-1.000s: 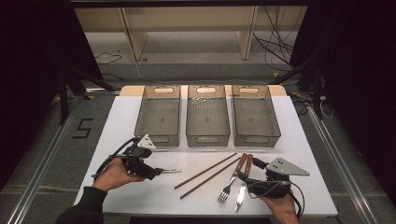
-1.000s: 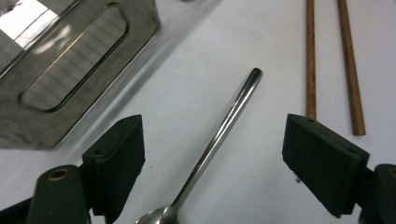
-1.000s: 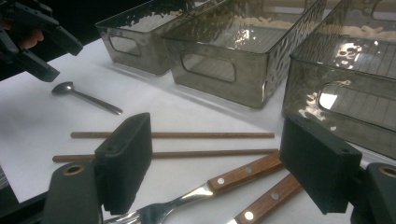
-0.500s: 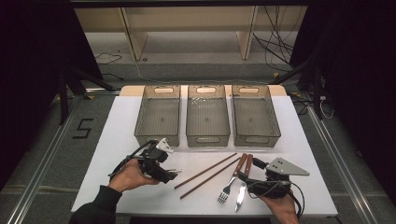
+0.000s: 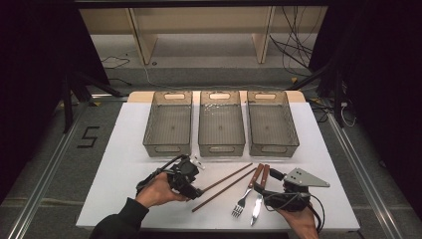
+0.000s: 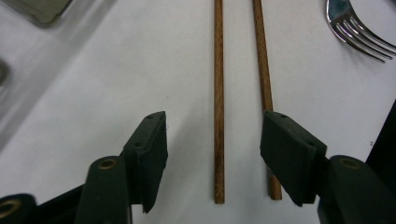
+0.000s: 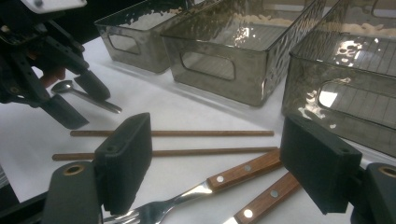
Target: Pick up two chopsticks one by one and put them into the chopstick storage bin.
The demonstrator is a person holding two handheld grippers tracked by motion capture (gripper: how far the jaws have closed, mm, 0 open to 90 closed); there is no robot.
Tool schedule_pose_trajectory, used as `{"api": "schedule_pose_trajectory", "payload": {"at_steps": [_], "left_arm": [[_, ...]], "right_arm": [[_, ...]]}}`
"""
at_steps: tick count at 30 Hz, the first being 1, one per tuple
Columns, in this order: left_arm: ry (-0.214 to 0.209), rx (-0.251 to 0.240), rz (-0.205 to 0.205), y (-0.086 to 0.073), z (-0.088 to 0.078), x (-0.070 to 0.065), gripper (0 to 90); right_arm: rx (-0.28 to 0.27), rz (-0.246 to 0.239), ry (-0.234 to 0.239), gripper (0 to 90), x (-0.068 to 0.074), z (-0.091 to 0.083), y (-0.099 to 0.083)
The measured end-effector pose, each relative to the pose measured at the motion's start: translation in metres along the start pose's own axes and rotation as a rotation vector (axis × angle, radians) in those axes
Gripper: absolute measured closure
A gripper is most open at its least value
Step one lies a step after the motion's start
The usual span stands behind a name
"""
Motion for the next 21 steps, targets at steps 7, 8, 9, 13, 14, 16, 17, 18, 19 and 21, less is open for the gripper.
{"api": "schedule_pose_trajectory", "payload": {"at_steps": [7, 8, 9, 13, 14, 16, 17, 18, 19, 21], "left_arm": [[-0.006, 0.076, -0.012, 0.004, 0.018, -0.002, 52.0], [-0.006, 0.076, -0.012, 0.004, 0.018, -0.002, 53.7], [-0.009, 0.092, -0.012, 0.005, 0.020, -0.002, 55.5], [0.005, 0.114, -0.012, 0.007, 0.024, -0.001, 61.4], [0.006, 0.118, -0.013, 0.008, 0.024, -0.001, 63.2], [-0.003, 0.115, -0.013, 0.009, 0.025, -0.003, 65.3], [-0.002, 0.123, -0.008, 0.010, 0.024, -0.003, 66.0], [0.003, 0.129, -0.008, 0.011, 0.025, -0.004, 66.7], [0.003, 0.129, -0.008, 0.011, 0.025, -0.004, 67.3], [0.006, 0.141, -0.019, 0.012, 0.028, -0.005, 69.1]], "right_arm": [[0.003, 0.002, -0.002, 26.1, -0.001, 0.000, 0.000], [0.003, 0.002, -0.002, 26.1, -0.001, 0.000, 0.000], [0.004, 0.002, -0.002, 26.1, -0.001, 0.000, 0.000], [0.004, 0.000, -0.001, 26.2, 0.000, 0.000, 0.000], [0.004, 0.000, -0.001, 26.2, 0.000, 0.000, 0.000], [0.006, 0.001, -0.001, 26.2, 0.000, 0.000, 0.000], [0.007, 0.001, -0.001, 26.2, 0.000, 0.000, 0.000], [0.006, 0.001, -0.001, 26.2, 0.000, 0.000, 0.000], [0.006, 0.000, -0.001, 26.2, 0.000, 0.000, 0.000], [0.007, -0.001, -0.001, 26.3, 0.000, 0.000, 0.000]]}}
Point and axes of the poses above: each handheld gripper's, and its own axes: z roughly forward along the jaws, y roughly out of its top, x roughly to its left, the point moved 5 cm from there along z, roughly forward along the jaws, and after that the axes turned 1 degree about z, right-handed, at the moved point
